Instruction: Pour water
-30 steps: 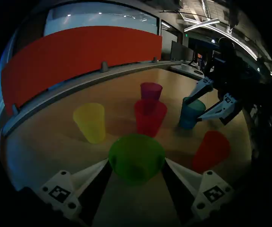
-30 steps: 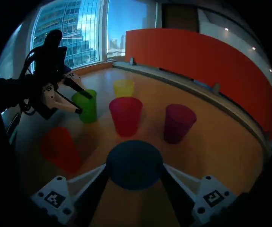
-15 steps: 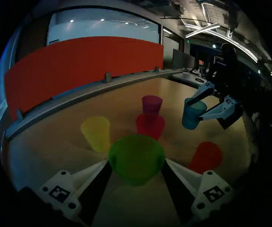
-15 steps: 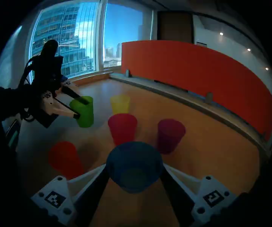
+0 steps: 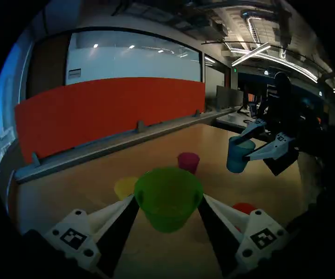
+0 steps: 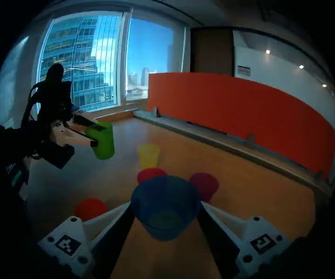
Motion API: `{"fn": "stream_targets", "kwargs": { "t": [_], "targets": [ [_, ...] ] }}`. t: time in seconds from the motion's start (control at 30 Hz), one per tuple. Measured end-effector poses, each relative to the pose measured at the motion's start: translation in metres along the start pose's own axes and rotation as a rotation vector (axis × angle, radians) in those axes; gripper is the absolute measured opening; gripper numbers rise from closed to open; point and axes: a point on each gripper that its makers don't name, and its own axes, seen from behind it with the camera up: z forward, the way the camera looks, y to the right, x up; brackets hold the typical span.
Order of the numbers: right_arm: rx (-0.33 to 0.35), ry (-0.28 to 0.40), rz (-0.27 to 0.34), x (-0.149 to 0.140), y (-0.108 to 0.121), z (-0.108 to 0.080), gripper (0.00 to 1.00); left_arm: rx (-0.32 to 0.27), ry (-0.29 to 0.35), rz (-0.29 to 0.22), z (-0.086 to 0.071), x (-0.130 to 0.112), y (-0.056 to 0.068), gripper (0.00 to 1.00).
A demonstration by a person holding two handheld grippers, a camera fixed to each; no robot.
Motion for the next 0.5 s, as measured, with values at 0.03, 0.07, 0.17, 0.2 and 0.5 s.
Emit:
{"fn": "stream_targets", "kwargs": {
  "t": [0.03,0.07,0.17,0.2,0.5],
  "targets": [
    [0.0,0.009,-0.001,0.003,-0.001,-0.002,0.9,0.002,0.009,0.002,-0.002,0.004,0.0,0.86],
    [-0.001,0.019,-0.002,0.007,-0.002,-0.004,0.9,0.005,0.019,0.004,-0.004,0.008,0.001,0.86],
    [-0.002,0.047,-0.004,0.017,-0.006,-0.009,0.9,0.012,0.048,0.011,-0.011,0.02,0.003,0.86],
    [-0.002,0.057,-0.004,0.02,-0.007,-0.012,0.9,0.015,0.058,0.013,-0.014,0.024,0.004,0.86],
    [-0.01,0.138,0.013,0.043,-0.013,-0.028,0.9,0.016,0.126,0.019,-0.03,0.049,0.017,0.86]
  ]
}}
